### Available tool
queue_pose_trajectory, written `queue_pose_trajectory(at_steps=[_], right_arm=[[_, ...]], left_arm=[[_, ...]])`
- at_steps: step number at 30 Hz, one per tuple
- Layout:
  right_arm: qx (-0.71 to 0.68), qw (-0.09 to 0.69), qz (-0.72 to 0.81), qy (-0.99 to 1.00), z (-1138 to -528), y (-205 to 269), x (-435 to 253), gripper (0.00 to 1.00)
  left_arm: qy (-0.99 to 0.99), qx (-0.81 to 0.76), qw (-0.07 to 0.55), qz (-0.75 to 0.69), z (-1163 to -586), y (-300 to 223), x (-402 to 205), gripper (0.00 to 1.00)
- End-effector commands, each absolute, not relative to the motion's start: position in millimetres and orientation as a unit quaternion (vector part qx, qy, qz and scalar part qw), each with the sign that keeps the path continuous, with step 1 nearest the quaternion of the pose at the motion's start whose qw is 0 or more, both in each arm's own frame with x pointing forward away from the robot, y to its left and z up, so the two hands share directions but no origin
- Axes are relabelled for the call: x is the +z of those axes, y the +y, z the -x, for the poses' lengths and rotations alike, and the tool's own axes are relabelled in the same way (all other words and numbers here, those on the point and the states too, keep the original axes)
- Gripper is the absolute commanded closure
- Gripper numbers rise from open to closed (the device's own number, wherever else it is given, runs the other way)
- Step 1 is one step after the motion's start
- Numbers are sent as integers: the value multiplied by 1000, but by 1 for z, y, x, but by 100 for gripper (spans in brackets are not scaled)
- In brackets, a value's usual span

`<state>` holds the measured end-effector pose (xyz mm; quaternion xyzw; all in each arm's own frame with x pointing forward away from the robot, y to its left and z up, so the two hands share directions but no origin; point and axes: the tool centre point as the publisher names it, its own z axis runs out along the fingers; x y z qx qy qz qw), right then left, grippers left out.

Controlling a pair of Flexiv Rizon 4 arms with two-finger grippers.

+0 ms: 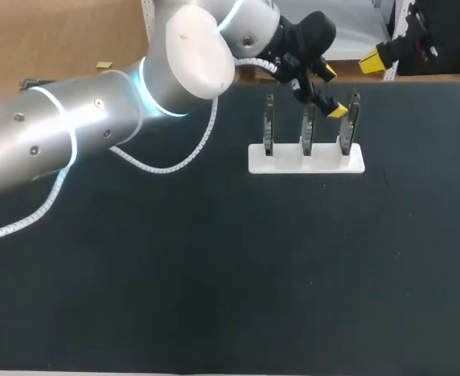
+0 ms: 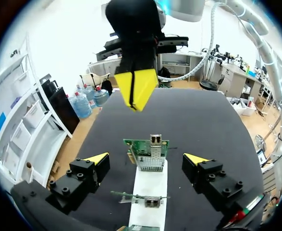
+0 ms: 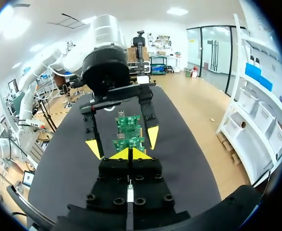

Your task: Pick up the optical module with the left hand, and insert it into the network port with the right hand.

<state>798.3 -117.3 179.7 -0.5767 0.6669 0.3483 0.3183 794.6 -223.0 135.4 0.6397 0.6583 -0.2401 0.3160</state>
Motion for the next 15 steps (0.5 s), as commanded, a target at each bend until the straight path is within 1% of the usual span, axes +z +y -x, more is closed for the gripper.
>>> queue_pose_trajectory(at_steps=[1,9,10,11,15], right_arm=[[342,326,575,668,-791,-117,183,100],[338,333,568,672,-790,-117,185,100],[334,331,568,676,-790,-116,186,64],[333,331,567,676,-791,-116,186,0],[333,331,567,676,-791,-116,186,0]], left_arm=[[660,-229,327,-637,-790,-214,148,0],[660,-213,348,-630,-798,-208,164,0],[661,-211,350,-629,-799,-207,166,0],[661,-211,351,-629,-799,-206,168,0],[661,-211,351,-629,-799,-206,168,0]])
